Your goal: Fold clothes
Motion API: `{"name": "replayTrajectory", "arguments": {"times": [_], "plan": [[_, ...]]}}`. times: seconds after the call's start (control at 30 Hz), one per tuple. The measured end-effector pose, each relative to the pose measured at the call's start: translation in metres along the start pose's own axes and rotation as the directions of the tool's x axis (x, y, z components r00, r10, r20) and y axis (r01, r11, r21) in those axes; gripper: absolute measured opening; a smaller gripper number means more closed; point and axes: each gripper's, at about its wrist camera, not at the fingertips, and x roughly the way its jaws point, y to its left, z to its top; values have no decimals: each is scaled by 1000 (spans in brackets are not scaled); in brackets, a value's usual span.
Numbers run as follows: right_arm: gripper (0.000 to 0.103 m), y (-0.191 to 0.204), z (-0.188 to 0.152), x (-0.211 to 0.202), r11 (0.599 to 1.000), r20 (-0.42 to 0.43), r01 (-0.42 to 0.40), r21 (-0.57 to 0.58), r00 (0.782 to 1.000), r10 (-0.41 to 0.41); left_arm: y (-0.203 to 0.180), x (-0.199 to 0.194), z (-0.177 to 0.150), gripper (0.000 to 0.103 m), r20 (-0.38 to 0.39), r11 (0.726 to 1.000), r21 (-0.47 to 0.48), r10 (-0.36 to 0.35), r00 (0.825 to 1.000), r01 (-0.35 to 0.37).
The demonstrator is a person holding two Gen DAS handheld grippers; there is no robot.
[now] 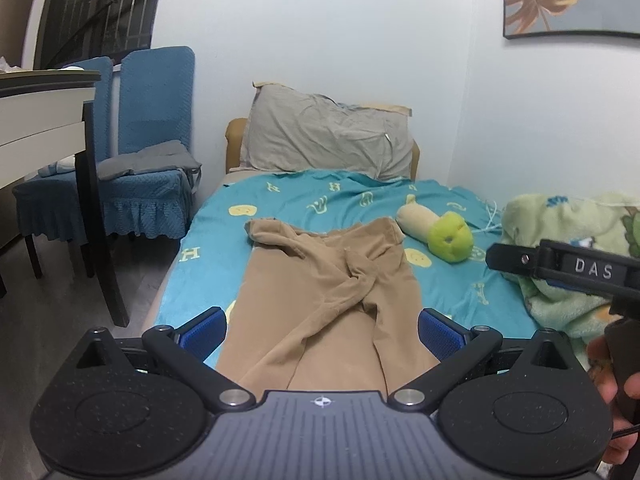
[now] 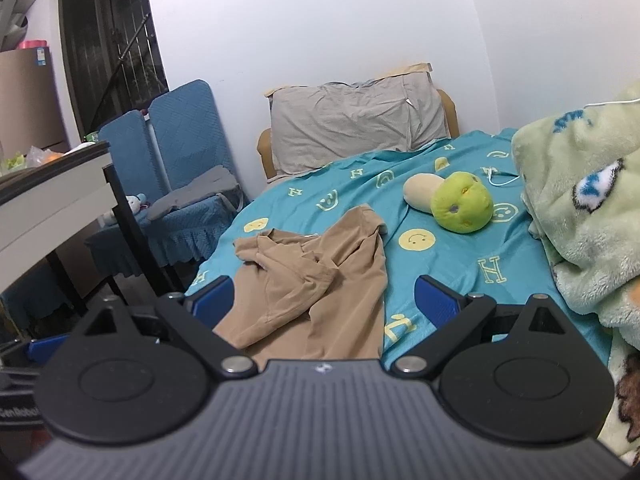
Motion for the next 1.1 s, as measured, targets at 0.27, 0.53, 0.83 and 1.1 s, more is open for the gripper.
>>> {"name": "replayTrajectory", "arguments": {"times": [0.27, 0.53, 0.83, 1.1], "plan": [[98, 9, -5, 5, 1000, 3, 10, -27, 1000, -10, -6, 3, -3, 103, -3, 999, 37, 3, 1000, -2], [98, 15, -9, 15, 999, -13, 5, -33, 1000, -5, -4, -2, -1, 103, 6, 999, 43, 9, 1000, -9], [98, 19, -16, 24, 999, -33, 25, -44, 999, -26, 1, -7, 4, 103, 7, 999, 33, 9, 1000, -9], [98, 20, -16, 34, 999, -56, -28, -20, 998, 27, 9, -11, 8, 103, 16, 1000, 8, 19, 1000, -20]]}}
